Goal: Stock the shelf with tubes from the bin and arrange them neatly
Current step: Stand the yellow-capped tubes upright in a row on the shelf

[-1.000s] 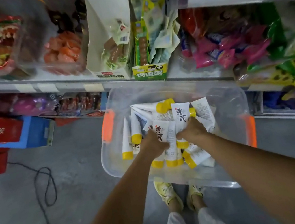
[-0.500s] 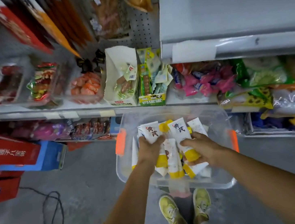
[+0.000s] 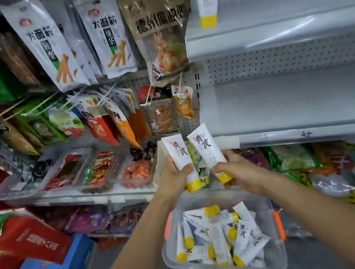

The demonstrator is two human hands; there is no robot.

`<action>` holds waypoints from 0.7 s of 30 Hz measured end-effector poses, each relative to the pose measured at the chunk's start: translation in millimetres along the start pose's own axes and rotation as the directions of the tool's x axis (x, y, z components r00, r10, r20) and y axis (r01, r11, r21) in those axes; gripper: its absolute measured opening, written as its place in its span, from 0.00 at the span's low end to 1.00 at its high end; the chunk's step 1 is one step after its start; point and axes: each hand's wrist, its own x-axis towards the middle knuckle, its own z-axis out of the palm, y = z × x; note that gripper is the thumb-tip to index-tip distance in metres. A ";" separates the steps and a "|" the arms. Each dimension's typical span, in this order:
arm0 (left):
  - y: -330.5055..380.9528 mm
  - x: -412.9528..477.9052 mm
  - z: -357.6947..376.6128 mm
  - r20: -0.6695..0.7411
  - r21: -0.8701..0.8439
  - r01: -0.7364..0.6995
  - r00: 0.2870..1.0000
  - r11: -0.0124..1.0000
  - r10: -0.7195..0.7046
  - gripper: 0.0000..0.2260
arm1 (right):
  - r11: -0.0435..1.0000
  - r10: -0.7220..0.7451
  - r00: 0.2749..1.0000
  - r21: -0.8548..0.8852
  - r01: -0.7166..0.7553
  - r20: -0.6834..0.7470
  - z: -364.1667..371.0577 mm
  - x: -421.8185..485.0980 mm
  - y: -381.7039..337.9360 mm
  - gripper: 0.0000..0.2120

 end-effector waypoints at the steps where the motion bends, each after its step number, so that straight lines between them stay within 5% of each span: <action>1: 13.6 -2.9 -2.1 0.009 0.017 -0.034 0.999 0.999 0.034 0.17 | 0.999 -0.032 0.999 0.007 0.032 0.002 0.1 -6.3 -13.2 0.19; 10: 133.9 -6.0 2.6 0.028 0.026 -0.414 0.910 0.910 0.414 0.21 | 0.924 -0.352 0.935 0.144 0.353 -0.031 -23.1 -41.1 -121.7 0.19; 21: 262.2 20.4 42.4 -0.085 -0.052 -0.615 0.788 0.787 0.610 0.23 | 0.731 -0.680 0.700 -0.130 0.669 -0.218 -89.7 -35.0 -262.7 0.21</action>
